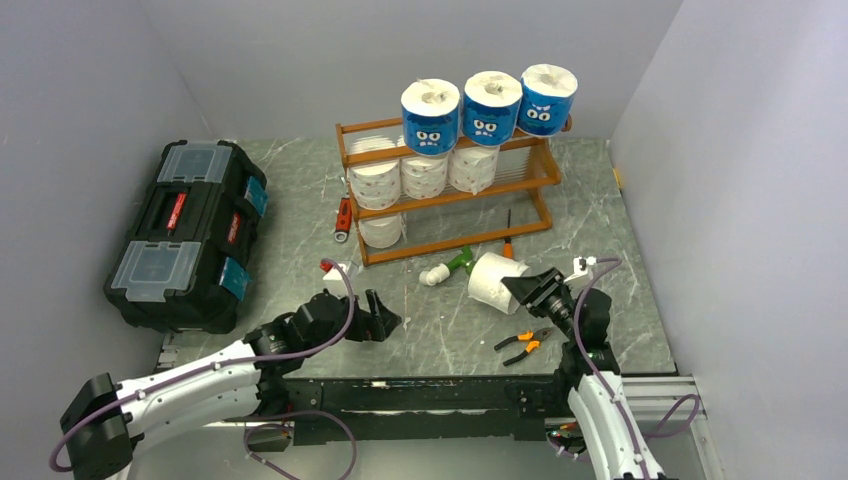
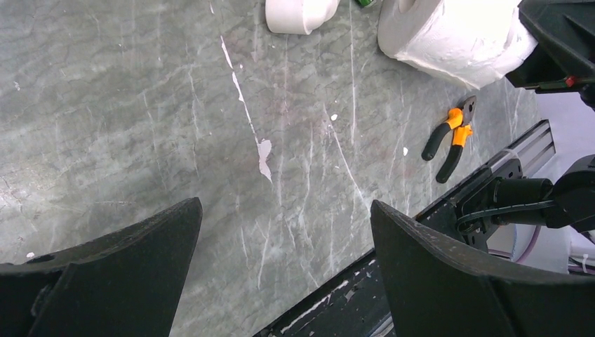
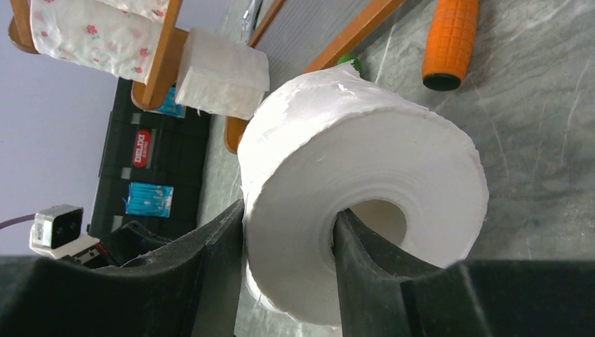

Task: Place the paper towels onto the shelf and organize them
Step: Adjust the paper towel at the center of the board.

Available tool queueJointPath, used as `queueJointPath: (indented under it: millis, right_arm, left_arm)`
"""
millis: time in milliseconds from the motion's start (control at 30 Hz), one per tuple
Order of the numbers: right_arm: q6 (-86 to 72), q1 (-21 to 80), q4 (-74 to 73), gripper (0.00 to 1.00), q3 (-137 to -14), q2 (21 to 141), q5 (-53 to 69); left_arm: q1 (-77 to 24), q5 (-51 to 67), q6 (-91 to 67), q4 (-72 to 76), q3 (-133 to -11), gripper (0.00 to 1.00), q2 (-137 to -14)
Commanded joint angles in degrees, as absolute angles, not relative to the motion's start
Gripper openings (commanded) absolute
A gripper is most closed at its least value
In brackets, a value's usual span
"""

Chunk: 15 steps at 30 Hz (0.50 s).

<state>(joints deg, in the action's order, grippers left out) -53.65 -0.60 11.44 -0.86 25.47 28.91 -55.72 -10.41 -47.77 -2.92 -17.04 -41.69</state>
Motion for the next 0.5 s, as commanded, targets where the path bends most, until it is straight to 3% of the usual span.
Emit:
queueJointPath:
  millis: [0, 467]
  right_arm:
    - [-51.9, -0.4, 7.0, 0.36, -5.3, 20.6, 29.6]
    - [-33.1, 1.5, -28.5, 0.31, -32.8, 21.2, 24.6]
  left_arm:
    - [-55.9, -11.4, -48.6, -1.9, -16.3, 0.97, -40.1]
    - [-55.9, -13.5, -48.6, -5.1, -15.9, 0.97, -37.2]
